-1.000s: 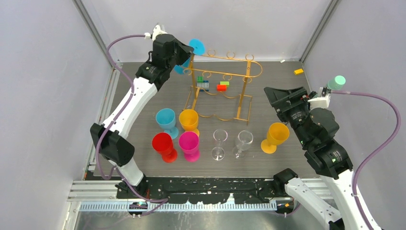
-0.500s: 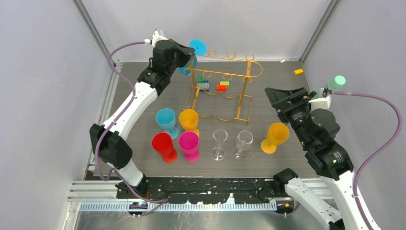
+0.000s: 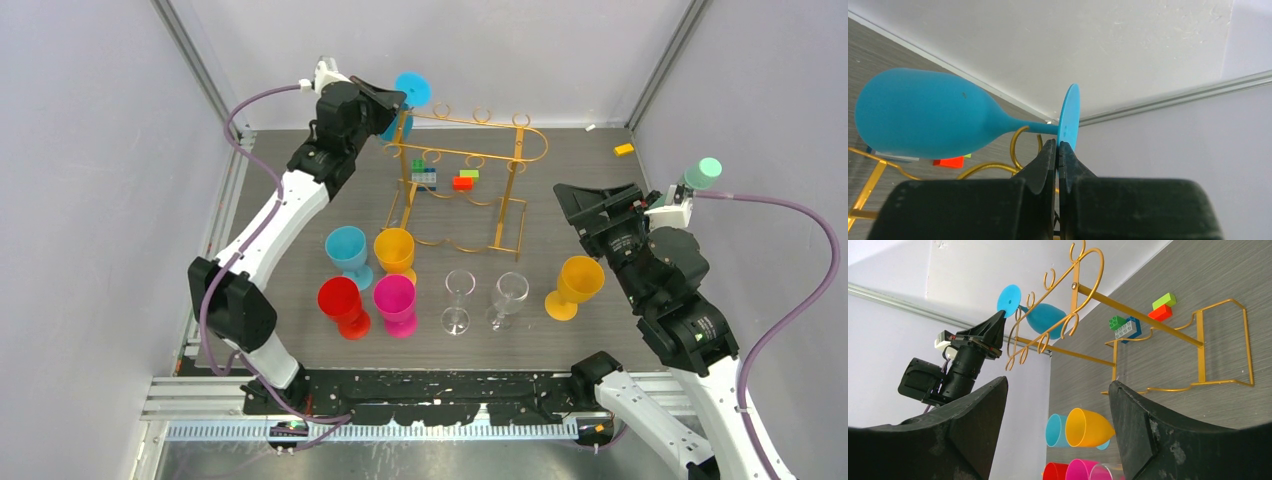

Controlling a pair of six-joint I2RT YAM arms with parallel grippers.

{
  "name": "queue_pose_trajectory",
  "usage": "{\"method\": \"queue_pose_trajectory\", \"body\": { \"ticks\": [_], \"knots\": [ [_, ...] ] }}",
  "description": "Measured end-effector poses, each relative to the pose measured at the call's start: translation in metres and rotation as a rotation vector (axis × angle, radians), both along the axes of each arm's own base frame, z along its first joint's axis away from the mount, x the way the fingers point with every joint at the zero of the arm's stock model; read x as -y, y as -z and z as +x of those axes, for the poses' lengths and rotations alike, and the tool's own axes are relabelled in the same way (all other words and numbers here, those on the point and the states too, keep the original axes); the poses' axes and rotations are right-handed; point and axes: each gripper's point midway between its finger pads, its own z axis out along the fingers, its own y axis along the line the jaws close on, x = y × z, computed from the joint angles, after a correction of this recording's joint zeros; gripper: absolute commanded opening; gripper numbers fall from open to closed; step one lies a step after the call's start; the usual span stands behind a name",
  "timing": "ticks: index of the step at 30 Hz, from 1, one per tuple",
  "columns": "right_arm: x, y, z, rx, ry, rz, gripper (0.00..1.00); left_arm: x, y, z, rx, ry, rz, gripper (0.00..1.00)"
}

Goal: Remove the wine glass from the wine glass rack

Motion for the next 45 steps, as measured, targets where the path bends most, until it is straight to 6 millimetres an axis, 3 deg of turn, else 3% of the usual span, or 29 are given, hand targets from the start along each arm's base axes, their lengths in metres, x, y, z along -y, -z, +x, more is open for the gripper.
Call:
{"method": "queue_pose_trajectory", "body": {
  "ticks": [14, 19, 24, 28, 33, 36, 40, 45],
  "knots": [
    [0.001, -0.002, -0.002, 0.009, 0.0, 0.0, 0.88, -0.005, -0.009, 0.026, 0.065, 0.036, -0.06, 0.0],
    [0.001, -0.002, -0.003, 0.01, 0.0, 0.0, 0.99, -0.016, -0.025, 0.029, 0.126, 0.036, -0.08, 0.0],
    [0.006, 0.003, -0.008, 0.019, 0.009, 0.004, 1.0, -0.04, -0.043, 0.019, 0.158, 0.004, -0.028, 0.0],
    [0.008, 0.003, -0.012, 0.038, 0.014, 0.014, 1.0, -0.065, -0.078, -0.009, 0.219, -0.029, 0.018, 0.0],
    [0.008, -0.001, -0.01, 0.053, 0.014, 0.025, 1.0, -0.088, -0.14, -0.074, 0.339, -0.032, 0.025, 0.0],
    [0.005, -0.001, -0.009, 0.056, 0.006, 0.03, 1.0, -0.094, -0.164, -0.116, 0.389, -0.004, 0.013, 0.0],
    [-0.004, 0.0, -0.002, 0.047, -0.024, 0.028, 1.0, -0.103, -0.167, -0.161, 0.396, 0.027, 0.01, 0.0],
    [-0.023, 0.003, 0.008, 0.036, -0.097, 0.035, 1.0, -0.104, -0.149, -0.202, 0.356, 0.091, -0.017, 0.0]
  ]
}}
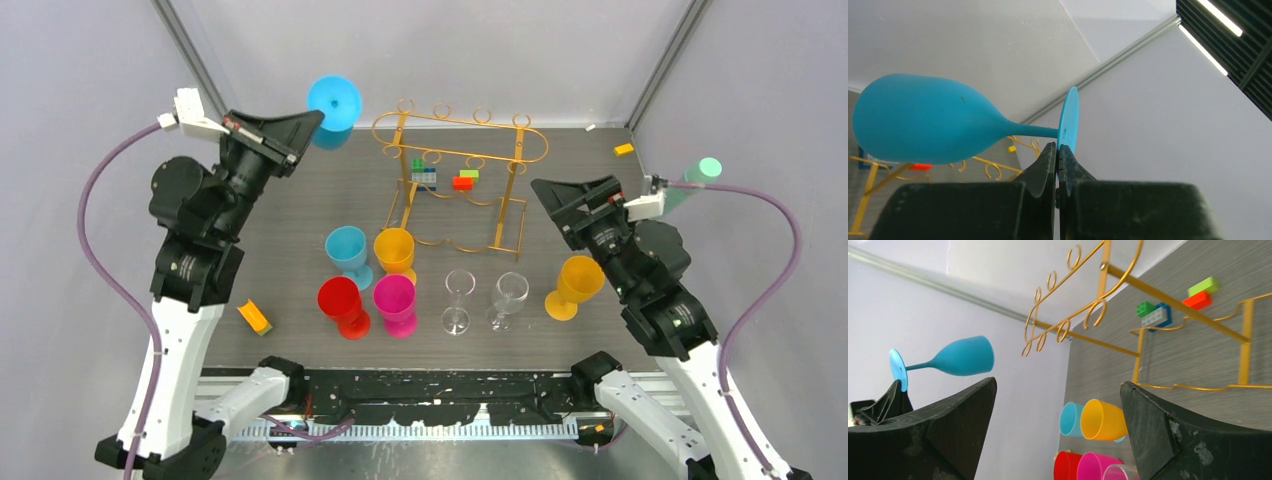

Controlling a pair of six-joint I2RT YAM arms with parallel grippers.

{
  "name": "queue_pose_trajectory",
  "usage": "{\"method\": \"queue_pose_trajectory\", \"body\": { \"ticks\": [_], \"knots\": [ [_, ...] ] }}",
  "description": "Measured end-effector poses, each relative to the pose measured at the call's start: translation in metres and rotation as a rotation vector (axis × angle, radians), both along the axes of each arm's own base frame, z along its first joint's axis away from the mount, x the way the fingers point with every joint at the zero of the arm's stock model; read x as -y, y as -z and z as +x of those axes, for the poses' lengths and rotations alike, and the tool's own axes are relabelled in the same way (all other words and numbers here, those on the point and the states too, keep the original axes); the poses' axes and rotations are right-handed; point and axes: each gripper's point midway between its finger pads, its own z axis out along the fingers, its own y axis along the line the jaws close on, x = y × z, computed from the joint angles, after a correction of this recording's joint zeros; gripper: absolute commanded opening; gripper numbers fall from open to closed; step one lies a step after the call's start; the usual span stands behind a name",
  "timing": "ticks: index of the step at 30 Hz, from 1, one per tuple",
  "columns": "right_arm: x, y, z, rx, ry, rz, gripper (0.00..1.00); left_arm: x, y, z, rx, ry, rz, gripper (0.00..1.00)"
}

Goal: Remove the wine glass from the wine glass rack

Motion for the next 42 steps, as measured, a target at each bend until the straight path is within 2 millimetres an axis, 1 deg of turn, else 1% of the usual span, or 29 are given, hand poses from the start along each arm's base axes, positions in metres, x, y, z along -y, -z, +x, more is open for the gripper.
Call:
{"method": "queue_pose_trajectory", "body": {
  "ticks": [2, 6, 9, 11, 13, 14, 16, 18, 19, 22, 24, 29, 32, 35, 36, 40, 42],
  "knots": [
    [-0.014, 0.001, 0.004, 0.009, -0.06, 0.016, 0.99, 0.004, 0.006, -0.011, -0.016, 0.045, -0.033, 0.0],
    [-0.05, 0.003, 0.015, 0.038, -0.214, 0.095, 0.99, 0.021, 0.04, -0.022, -0.12, 0.18, -0.164, 0.0],
    [-0.074, 0.008, 0.022, 0.044, -0.315, 0.179, 1.0, 0.031, 0.062, -0.027, -0.209, 0.262, -0.262, 0.0],
    [-0.088, 0.017, 0.028, 0.02, -0.366, 0.221, 1.0, 0.036, 0.076, -0.024, -0.271, 0.292, -0.321, 0.0],
    [-0.098, 0.021, 0.03, 0.01, -0.406, 0.251, 1.0, 0.037, 0.081, -0.024, -0.304, 0.307, -0.371, 0.0],
    [-0.104, 0.022, 0.029, 0.011, -0.43, 0.271, 1.0, 0.037, 0.08, -0.027, -0.312, 0.32, -0.401, 0.0],
    [-0.114, 0.018, 0.024, 0.022, -0.474, 0.297, 1.0, 0.037, 0.073, -0.034, -0.308, 0.353, -0.454, 0.0],
    [-0.122, 0.011, 0.017, 0.044, -0.512, 0.319, 1.0, 0.037, 0.062, -0.044, -0.299, 0.4, -0.506, 0.0],
    [-0.127, 0.003, 0.013, 0.07, -0.536, 0.336, 1.0, 0.038, 0.058, -0.05, -0.302, 0.433, -0.531, 0.0],
    [-0.136, -0.004, 0.006, 0.095, -0.574, 0.35, 1.0, 0.039, 0.052, -0.062, -0.314, 0.476, -0.573, 0.0],
    [-0.142, -0.004, 0.004, 0.1, -0.594, 0.353, 1.0, 0.037, 0.049, -0.069, -0.313, 0.482, -0.586, 0.0],
    [-0.165, 0.007, 0.004, 0.069, -0.64, 0.35, 0.98, 0.03, 0.037, -0.09, -0.279, 0.505, -0.61, 0.0],
    [-0.181, 0.006, -0.002, 0.086, -0.689, 0.36, 0.97, 0.026, 0.03, -0.101, -0.258, 0.52, -0.626, 0.0],
    [-0.192, -0.009, -0.013, 0.155, -0.749, 0.399, 0.96, 0.025, 0.028, -0.105, -0.255, 0.526, -0.633, 0.0],
    [-0.194, -0.02, -0.02, 0.198, -0.775, 0.427, 0.96, 0.025, 0.028, -0.105, -0.259, 0.528, -0.639, 0.0],
    [-0.19, -0.054, -0.041, 0.332, -0.841, 0.506, 0.95, 0.026, 0.03, -0.104, -0.277, 0.53, -0.648, 0.0],
    [-0.186, -0.068, -0.05, 0.387, -0.865, 0.535, 0.92, 0.025, 0.03, -0.105, -0.282, 0.529, -0.651, 0.0]
  ]
}}
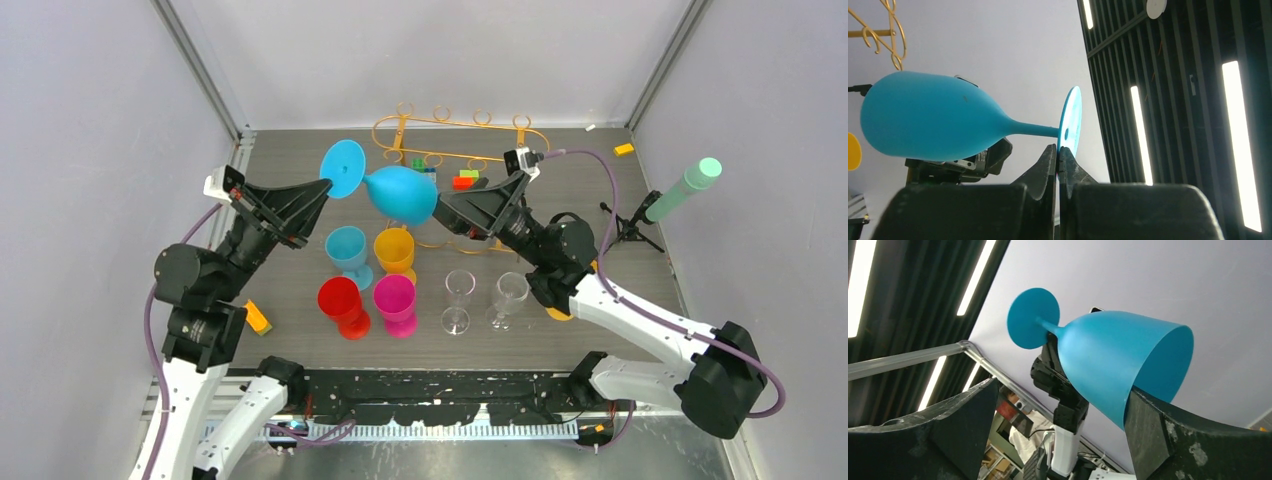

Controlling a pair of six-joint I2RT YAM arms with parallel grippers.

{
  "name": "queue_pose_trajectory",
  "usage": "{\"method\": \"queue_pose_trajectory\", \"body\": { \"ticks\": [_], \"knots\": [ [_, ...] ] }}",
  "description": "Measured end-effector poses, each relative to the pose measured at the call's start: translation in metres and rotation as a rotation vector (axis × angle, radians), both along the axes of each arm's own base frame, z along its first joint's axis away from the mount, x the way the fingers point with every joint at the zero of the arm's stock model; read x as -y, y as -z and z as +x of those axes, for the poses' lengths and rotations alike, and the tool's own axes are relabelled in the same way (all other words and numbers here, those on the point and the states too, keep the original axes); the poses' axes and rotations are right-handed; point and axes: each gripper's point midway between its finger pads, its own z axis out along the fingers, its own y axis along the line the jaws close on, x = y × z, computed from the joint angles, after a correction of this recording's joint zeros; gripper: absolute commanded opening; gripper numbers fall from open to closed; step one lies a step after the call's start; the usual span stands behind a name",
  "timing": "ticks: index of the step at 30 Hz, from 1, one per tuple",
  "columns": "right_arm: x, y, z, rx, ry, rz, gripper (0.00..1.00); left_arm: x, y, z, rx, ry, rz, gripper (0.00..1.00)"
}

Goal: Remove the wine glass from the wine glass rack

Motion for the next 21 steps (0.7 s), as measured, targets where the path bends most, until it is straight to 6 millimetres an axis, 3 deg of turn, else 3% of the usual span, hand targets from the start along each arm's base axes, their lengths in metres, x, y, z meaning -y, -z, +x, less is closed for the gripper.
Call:
{"method": "queue_pose_trajectory", "body": {
  "ticks": [2, 7, 14, 17, 18, 21],
  "knots": [
    [0.002, -0.008, -0.006, 0.023, -0.014, 0.026, 0.88, -0.001, -0.001, -0.001, -0.002, 0.002, -0.008, 0.0],
    [0.003, -0.016, -0.012, 0.044, -0.043, 0.055, 0.56, -0.003, -0.008, -0.007, 0.012, 0.008, -0.032, 0.0],
    [-0.005, -0.032, -0.016, 0.073, -0.125, 0.105, 0.35, -0.005, -0.017, -0.013, 0.038, 0.017, -0.06, 0.0],
    [-0.007, -0.038, -0.021, 0.095, -0.157, 0.12, 0.16, -0.006, -0.019, -0.015, 0.047, 0.02, -0.069, 0.0],
    [-0.008, -0.04, -0.023, 0.101, -0.165, 0.124, 0.06, -0.006, -0.02, -0.017, 0.049, 0.022, -0.074, 0.03],
    [-0.001, -0.053, -0.034, 0.141, -0.189, 0.166, 0.01, -0.007, -0.018, -0.015, 0.036, 0.014, -0.078, 0.19]
  ]
}}
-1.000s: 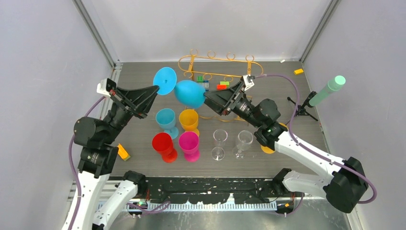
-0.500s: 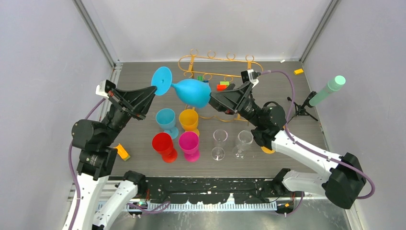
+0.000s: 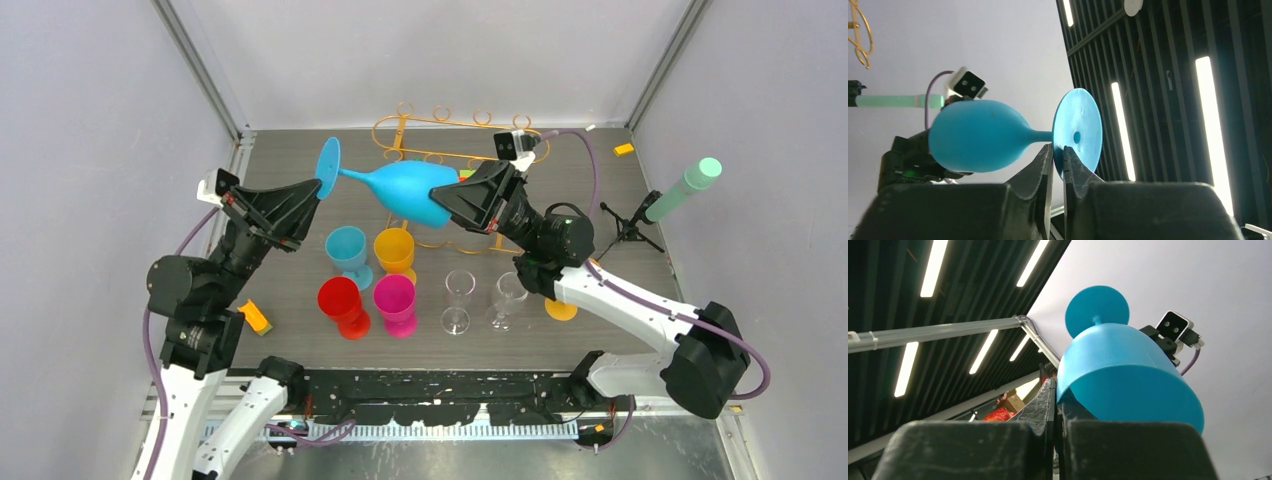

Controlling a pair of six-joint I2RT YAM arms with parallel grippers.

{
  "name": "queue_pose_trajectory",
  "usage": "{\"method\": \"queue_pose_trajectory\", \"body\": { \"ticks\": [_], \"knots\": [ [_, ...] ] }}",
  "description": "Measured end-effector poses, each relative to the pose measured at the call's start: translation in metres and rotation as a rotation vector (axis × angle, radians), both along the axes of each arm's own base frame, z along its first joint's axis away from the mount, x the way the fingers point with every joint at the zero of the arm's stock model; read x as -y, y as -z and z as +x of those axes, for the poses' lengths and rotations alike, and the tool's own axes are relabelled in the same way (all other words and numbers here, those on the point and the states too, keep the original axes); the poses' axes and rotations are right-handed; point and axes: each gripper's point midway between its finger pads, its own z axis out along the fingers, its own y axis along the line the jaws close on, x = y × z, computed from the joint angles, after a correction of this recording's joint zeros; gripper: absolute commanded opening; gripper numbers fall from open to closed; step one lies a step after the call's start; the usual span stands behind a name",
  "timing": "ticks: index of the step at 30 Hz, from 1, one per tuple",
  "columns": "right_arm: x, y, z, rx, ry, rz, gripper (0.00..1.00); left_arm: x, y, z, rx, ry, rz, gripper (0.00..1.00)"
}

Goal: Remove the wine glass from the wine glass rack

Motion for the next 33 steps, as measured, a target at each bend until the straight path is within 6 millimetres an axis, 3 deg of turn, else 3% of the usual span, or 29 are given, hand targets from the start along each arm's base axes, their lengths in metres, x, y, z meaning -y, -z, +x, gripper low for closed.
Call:
{"method": "queue_pose_trajectory", "body": {
  "ticks": [2, 4, 6, 9, 14, 20, 26, 33],
  "knots": [
    [0.004, -0.008, -0.005, 0.031, 0.006, 0.017, 0.0, 0.0, 0.003, 0.003, -0.006, -0.011, 0.004, 0.35],
    [0.004, -0.008, -0.006, 0.04, 0.015, 0.008, 0.0, -0.002, 0.005, 0.005, -0.001, -0.039, 0.018, 0.58],
    [0.001, -0.005, -0.006, 0.04, 0.03, -0.022, 0.0, -0.006, 0.009, 0.006, -0.001, -0.078, 0.035, 0.75],
    [-0.003, 0.004, -0.001, 0.035, 0.086, -0.103, 0.0, -0.015, 0.012, 0.003, 0.021, -0.151, 0.067, 0.88],
    [-0.003, 0.013, 0.012, 0.038, 0.248, -0.285, 0.0, -0.036, 0.02, -0.005, 0.083, -0.311, 0.124, 0.98],
    [0.008, 0.027, 0.029, 0.075, 0.444, -0.595, 0.0, -0.061, 0.042, 0.002, 0.124, -0.539, 0.282, 1.0],
    [0.02, 0.091, 0.047, 0.094, 0.515, -1.009, 0.0, -0.07, 0.079, 0.024, 0.121, -0.663, 0.573, 1.0],
    [0.042, 0.167, 0.065, 0.033, 0.526, -1.408, 0.0, -0.07, 0.107, 0.045, 0.089, -0.672, 0.792, 1.0]
  ]
}}
